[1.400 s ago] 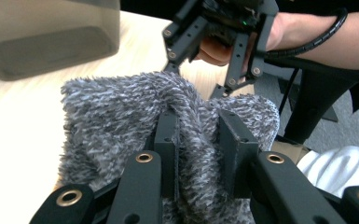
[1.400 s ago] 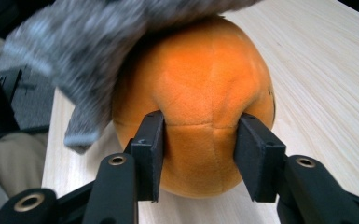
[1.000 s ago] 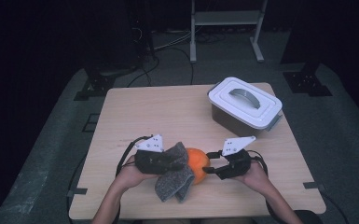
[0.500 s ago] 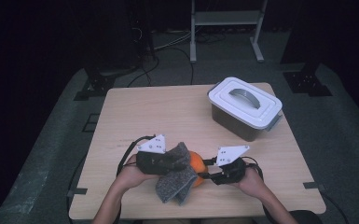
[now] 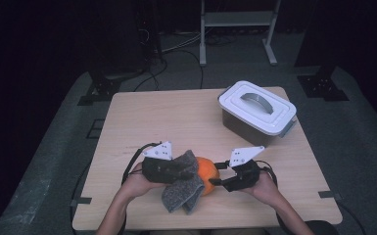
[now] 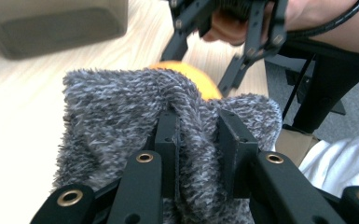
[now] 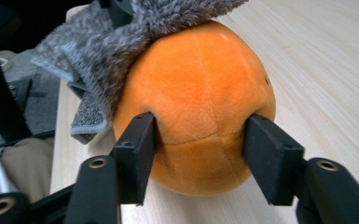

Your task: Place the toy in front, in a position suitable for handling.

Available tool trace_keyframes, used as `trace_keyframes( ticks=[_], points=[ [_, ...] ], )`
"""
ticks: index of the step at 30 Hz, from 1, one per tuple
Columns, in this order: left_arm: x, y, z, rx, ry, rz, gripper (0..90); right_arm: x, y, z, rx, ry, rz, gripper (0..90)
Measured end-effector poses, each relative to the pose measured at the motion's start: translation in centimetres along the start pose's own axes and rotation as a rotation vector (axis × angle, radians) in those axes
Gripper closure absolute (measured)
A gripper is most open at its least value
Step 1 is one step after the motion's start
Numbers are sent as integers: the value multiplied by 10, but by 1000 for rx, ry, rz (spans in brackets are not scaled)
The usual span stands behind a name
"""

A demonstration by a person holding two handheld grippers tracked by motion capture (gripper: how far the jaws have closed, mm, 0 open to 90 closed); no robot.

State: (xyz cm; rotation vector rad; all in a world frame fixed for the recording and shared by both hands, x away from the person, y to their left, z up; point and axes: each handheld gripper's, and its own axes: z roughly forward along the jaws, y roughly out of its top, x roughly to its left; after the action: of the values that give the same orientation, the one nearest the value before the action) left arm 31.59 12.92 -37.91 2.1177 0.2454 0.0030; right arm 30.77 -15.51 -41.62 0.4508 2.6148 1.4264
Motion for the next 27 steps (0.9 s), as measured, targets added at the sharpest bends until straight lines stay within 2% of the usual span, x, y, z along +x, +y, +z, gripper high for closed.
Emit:
trace_keyframes(
  ticks=[1,2,3,4,6,7,11,14,16,17,18,19,20,22,25,27],
  points=[
    [0,0,0,0,0,0,717,0,0,0,0,0,0,489],
    [-3,4,-1,-10,-2,9,717,7,1,1,-7,-2,-55,547],
    [-5,7,-1,-11,-2,20,717,7,1,1,-7,-2,-55,547],
    [-9,11,0,-14,1,38,717,14,4,4,-8,2,-108,569],
    [-9,12,1,-6,0,41,717,17,5,5,-5,1,-126,575],
    [-9,11,2,2,4,38,717,22,6,7,9,-12,-170,595],
    [-4,6,2,6,12,25,719,19,4,6,12,-8,-167,618],
    [1,1,-3,7,24,13,718,10,0,1,12,-13,-145,620],
    [8,-7,-8,-1,38,-20,719,4,-3,-1,11,-18,-121,619],
    [8,-7,-8,-1,38,-20,719,4,-3,-1,11,-18,-121,619],
    [9,-10,-7,-15,26,-40,719,-1,-5,-3,11,-19,-90,584],
    [9,-9,-6,-8,25,-36,719,-2,-5,-3,10,-14,-77,532],
    [9,-9,-6,-8,25,-36,719,-2,-5,-3,10,-14,-77,532],
    [7,-7,-4,0,21,-24,719,0,-2,-4,16,10,-40,396],
    [6,-7,-3,-1,15,-24,718,2,-3,-3,16,18,-23,366],
    [3,-5,0,-1,9,-15,719,6,-2,-2,14,-3,-34,361]
  ],
)
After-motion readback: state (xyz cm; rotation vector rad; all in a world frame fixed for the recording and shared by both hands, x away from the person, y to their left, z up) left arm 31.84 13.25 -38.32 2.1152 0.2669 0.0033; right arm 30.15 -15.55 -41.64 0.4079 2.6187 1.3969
